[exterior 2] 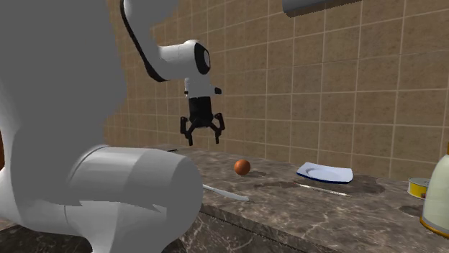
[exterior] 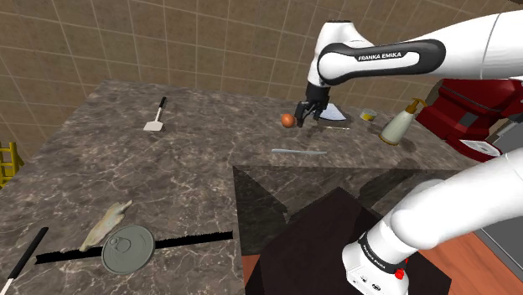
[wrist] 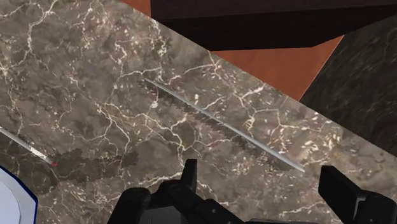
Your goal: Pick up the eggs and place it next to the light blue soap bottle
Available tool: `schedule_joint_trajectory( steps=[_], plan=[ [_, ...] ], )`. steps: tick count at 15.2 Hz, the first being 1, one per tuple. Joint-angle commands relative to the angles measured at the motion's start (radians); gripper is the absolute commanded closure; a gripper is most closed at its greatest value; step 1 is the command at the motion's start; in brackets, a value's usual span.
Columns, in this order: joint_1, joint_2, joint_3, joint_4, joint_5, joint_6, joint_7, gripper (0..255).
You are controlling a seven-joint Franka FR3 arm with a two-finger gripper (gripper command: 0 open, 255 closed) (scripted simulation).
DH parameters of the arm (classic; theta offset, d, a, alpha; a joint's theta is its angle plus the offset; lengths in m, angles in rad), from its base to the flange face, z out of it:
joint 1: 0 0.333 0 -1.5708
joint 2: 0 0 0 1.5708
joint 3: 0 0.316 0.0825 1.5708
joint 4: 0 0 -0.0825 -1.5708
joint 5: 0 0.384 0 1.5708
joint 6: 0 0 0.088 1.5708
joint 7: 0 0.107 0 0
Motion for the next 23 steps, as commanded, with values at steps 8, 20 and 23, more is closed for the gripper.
schedule_joint_trajectory(
  steps=[8, 20, 23],
  plan=[
    [-0.049, 0.311, -0.035, 0.198, -0.067, 0.133, 0.024, 0],
    [-0.089, 0.638, -0.077, 0.463, -0.105, 0.217, 0.037, 0],
    [-0.093, 0.658, -0.08, 0.451, -0.108, 0.251, 0.038, 0]
  ],
)
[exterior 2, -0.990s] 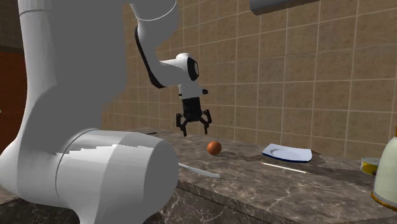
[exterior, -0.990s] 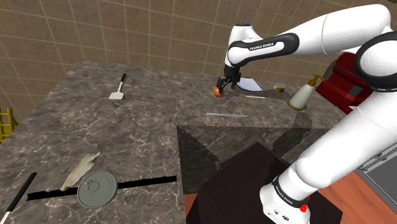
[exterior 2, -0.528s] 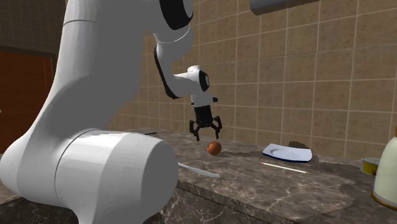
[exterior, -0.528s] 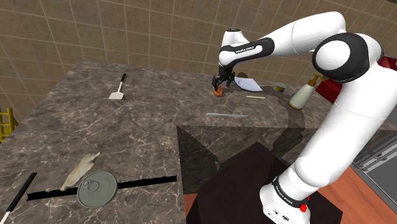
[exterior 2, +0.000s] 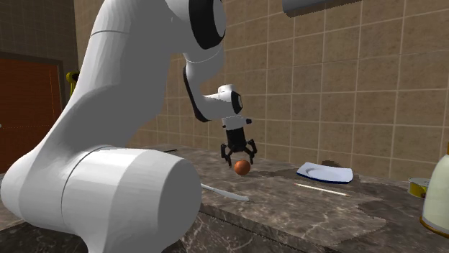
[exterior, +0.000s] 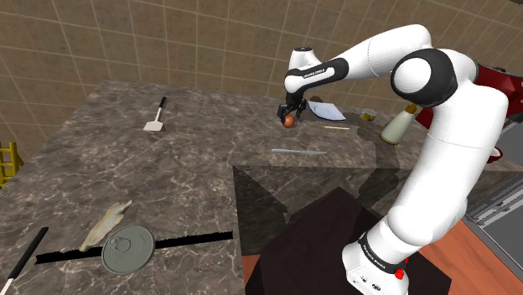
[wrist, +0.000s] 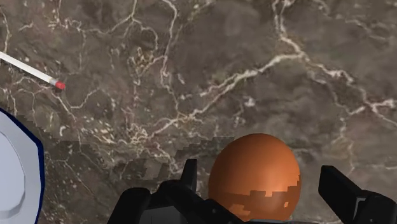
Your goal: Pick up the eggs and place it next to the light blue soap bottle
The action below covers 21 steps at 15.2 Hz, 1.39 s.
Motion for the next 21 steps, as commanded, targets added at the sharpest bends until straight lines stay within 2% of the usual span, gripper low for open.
schedule_joint_trajectory(
  steps=[1, 9, 10, 21],
  plan=[
    [-0.002, 0.014, -0.002, -0.008, -0.002, 0.023, 0.002, 0],
    [-0.003, 0.019, -0.002, -0.01, -0.002, 0.029, 0.002, 0],
    [-0.003, 0.019, -0.002, -0.01, -0.002, 0.029, 0.002, 255],
    [-0.003, 0.004, -0.001, -0.001, 0.0, 0.007, -0.003, 255]
  ],
)
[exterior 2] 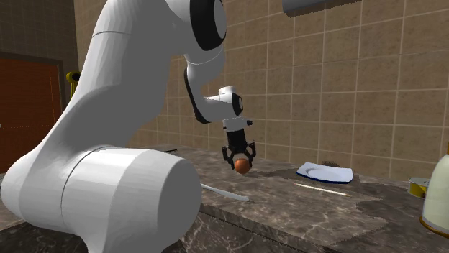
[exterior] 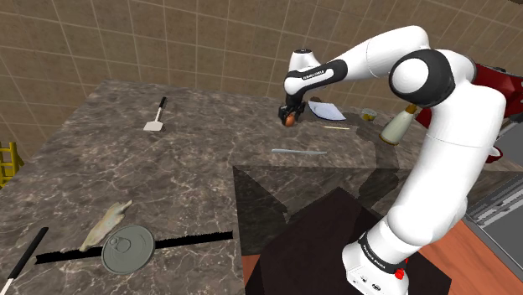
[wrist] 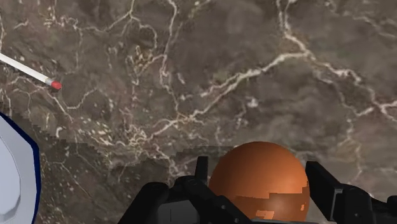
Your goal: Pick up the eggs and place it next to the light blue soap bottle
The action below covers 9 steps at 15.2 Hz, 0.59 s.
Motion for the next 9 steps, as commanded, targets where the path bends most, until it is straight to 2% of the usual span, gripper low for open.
schedule_joint_trajectory(
  steps=[1, 9],
  plan=[
    [0.001, -0.014, 0.001, 0.005, 0.002, -0.018, -0.003, 255],
    [0.002, -0.061, 0.003, 0.05, 0.01, -0.109, -0.021, 255]
  ],
)
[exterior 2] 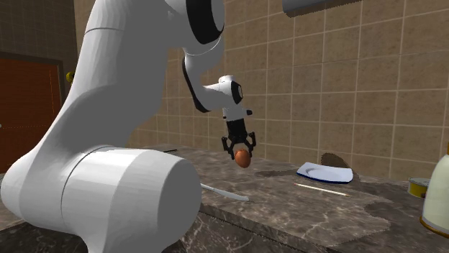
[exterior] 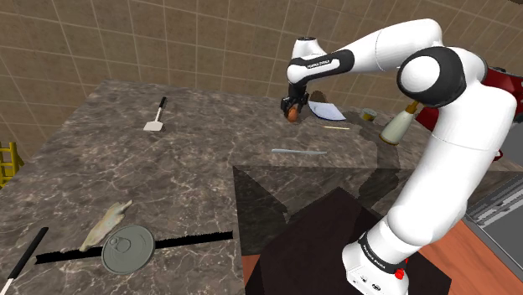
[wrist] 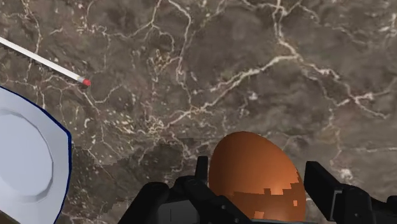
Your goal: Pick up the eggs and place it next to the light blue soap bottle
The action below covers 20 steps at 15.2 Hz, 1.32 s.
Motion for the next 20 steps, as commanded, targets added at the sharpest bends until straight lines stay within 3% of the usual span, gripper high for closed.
schedule_joint_trajectory(
  steps=[1, 20],
  plan=[
    [0.0, -0.014, 0.0, 0.013, 0.002, -0.026, -0.006, 255],
    [0.003, -0.076, 0.003, 0.185, 0.017, -0.257, -0.048, 255]
  ],
)
